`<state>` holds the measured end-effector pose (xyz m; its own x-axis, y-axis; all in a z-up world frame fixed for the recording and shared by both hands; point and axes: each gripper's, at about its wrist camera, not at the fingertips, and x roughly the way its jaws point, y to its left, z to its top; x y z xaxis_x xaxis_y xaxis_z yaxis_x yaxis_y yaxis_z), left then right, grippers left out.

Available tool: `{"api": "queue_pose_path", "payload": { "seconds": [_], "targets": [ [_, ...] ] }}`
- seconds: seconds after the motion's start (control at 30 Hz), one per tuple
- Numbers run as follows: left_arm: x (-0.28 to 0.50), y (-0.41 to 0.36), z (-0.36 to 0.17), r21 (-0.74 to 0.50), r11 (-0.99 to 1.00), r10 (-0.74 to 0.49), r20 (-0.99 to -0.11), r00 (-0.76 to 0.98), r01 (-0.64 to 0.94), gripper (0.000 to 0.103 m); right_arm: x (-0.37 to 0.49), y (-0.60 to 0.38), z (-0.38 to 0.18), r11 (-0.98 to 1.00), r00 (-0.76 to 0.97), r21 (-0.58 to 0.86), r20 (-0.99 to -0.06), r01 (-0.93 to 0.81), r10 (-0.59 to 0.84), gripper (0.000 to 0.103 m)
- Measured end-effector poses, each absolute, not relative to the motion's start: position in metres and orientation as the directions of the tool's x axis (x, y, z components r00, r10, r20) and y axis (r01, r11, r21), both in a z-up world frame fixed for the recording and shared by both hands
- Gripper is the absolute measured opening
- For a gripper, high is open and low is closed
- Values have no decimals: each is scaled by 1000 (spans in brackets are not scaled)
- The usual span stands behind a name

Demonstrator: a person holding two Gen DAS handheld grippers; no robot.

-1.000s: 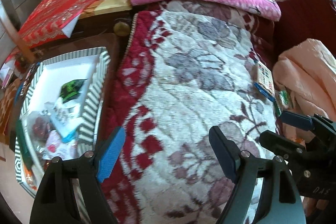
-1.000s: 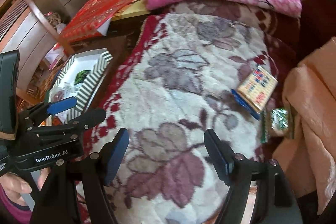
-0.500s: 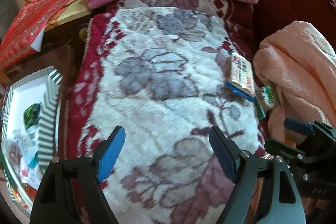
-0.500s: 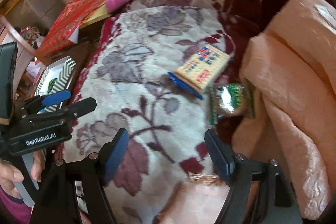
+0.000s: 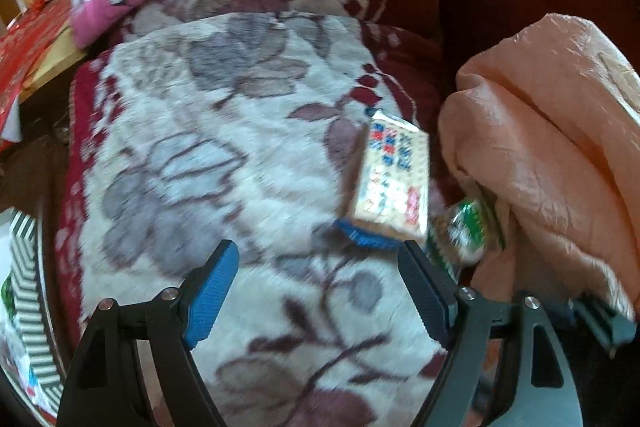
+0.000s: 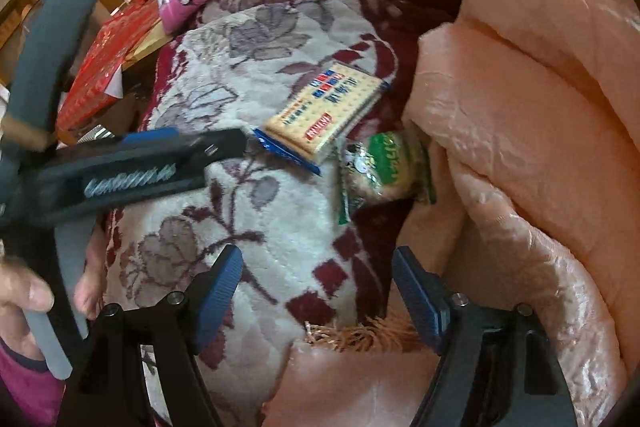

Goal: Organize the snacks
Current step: 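Grasp the cracker pack with the left gripper while the right grasps the green-edged cookie bag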

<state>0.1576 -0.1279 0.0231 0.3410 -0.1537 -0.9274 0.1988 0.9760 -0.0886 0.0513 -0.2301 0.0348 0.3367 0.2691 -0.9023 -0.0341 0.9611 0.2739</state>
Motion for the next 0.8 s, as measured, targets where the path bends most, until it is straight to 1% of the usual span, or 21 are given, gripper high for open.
{"api": "queue_pose_path", "payload": {
  "seconds": [0.3,0.43,0.63,0.73,0.8],
  "targets": [
    [196,-172,-4,-34,967,-111,-947,300,253,81,55,-234,25,954,314,298,-905,-14,288,81],
    [210,-178,-11,-60,968,-129,-952,278,245,84,57,-236,22,952,312,306,-904,-4,292,81],
    [216,-184,-13,-103,959,-169,-955,242,263,84,58,-238,18,951,303,309,-907,3,294,82],
    [214,-192,-18,-63,955,-138,-960,244,290,84,58,-238,17,951,301,311,-907,6,294,82],
    [217,-196,-25,-64,958,-133,-963,234,281,84,58,-238,16,950,301,314,-906,7,297,82]
  ]
}}
